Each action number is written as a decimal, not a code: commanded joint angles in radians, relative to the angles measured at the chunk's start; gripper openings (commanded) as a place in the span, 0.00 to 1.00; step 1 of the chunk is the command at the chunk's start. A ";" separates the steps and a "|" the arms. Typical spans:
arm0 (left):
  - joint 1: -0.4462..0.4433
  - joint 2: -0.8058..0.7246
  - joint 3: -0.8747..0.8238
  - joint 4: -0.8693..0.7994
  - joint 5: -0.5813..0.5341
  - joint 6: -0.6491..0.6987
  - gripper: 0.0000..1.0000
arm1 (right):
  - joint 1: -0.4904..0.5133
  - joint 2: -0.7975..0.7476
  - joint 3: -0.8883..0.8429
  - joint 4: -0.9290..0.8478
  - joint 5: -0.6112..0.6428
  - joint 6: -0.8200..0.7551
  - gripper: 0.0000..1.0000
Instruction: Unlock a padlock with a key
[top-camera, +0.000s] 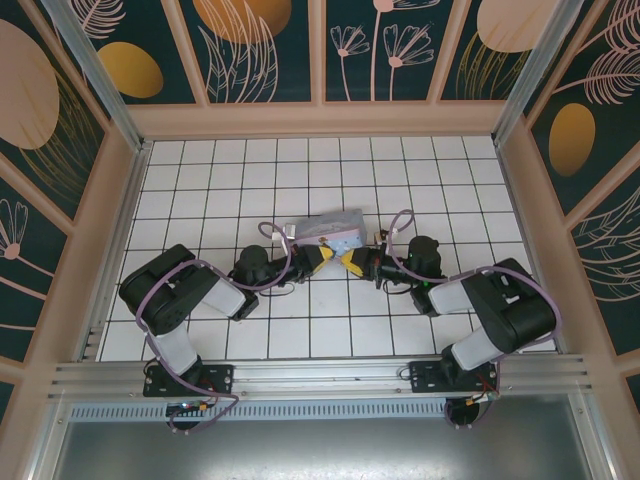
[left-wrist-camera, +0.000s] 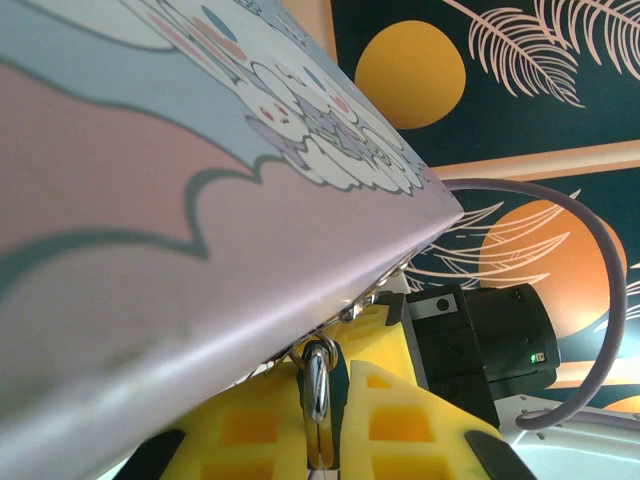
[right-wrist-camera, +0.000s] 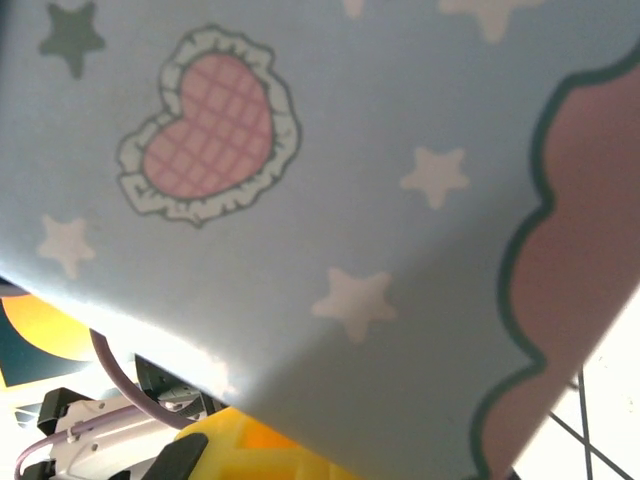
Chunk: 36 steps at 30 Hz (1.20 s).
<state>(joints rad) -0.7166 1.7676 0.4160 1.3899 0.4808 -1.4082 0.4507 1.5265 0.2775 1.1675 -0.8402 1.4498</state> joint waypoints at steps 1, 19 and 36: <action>-0.054 -0.022 -0.001 0.166 0.117 -0.006 0.00 | -0.003 0.030 0.003 0.094 0.033 0.028 0.00; -0.055 -0.022 -0.011 0.184 0.106 -0.006 0.00 | 0.021 0.181 0.032 0.357 0.031 0.233 0.00; -0.059 -0.021 -0.001 0.167 0.115 0.000 0.00 | 0.063 0.216 0.193 0.258 0.026 0.177 0.00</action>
<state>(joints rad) -0.7029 1.7676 0.3992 1.4544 0.3569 -1.4220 0.4629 1.7229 0.3782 1.3903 -0.8501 1.6547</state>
